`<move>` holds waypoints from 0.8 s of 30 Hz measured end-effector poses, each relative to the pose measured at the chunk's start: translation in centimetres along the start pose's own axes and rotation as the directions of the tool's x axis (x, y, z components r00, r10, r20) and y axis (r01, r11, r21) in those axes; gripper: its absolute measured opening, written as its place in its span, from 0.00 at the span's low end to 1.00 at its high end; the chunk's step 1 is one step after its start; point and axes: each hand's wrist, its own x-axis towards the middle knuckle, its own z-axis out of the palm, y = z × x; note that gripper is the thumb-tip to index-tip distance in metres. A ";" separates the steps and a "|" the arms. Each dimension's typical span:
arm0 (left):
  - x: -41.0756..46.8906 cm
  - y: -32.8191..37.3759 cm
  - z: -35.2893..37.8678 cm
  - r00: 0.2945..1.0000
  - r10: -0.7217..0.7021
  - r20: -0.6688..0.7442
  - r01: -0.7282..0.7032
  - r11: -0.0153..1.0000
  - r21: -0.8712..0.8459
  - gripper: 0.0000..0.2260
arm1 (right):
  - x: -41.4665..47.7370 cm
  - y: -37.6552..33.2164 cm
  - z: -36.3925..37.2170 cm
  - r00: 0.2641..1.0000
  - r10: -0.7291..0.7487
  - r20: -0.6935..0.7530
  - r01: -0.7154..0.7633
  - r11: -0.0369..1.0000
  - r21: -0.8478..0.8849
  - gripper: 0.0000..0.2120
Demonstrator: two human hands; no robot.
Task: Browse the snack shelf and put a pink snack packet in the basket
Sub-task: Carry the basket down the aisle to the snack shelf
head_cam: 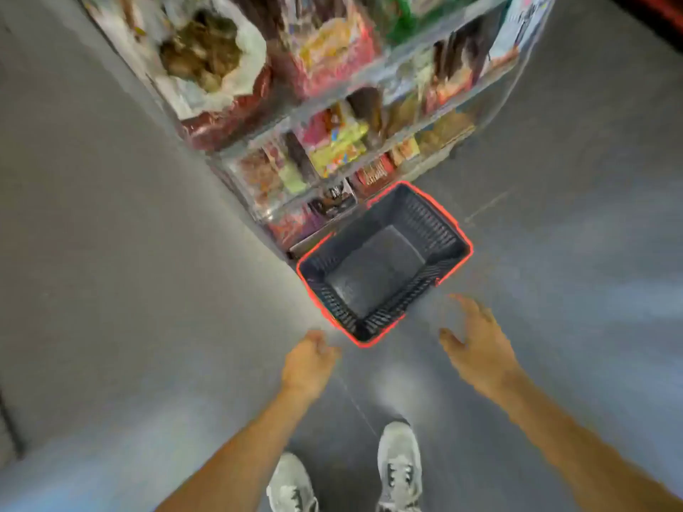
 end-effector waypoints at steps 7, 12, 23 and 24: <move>14.4 -3.2 11.0 0.983 -0.185 -0.020 0.137 0.794 -0.592 0.19 | 12.4 8.1 11.6 0.855 0.485 0.182 -0.481 0.613 0.627 0.23; 15.8 -4.3 11.8 0.963 -0.140 -0.231 0.003 0.862 -0.507 0.14 | 15.6 9.2 13.8 0.867 0.482 0.122 -0.412 0.559 0.720 0.18; -10.3 -15.9 -9.1 0.962 -0.267 -0.061 0.186 0.803 -0.566 0.15 | -2.2 -0.2 7.2 0.917 0.379 -0.125 -0.341 0.908 0.244 0.05; -12.7 -16.7 -11.5 0.957 -0.279 -0.078 0.186 0.796 -0.576 0.15 | -4.1 -2.6 6.7 0.944 0.319 -0.080 -0.300 0.936 0.186 0.06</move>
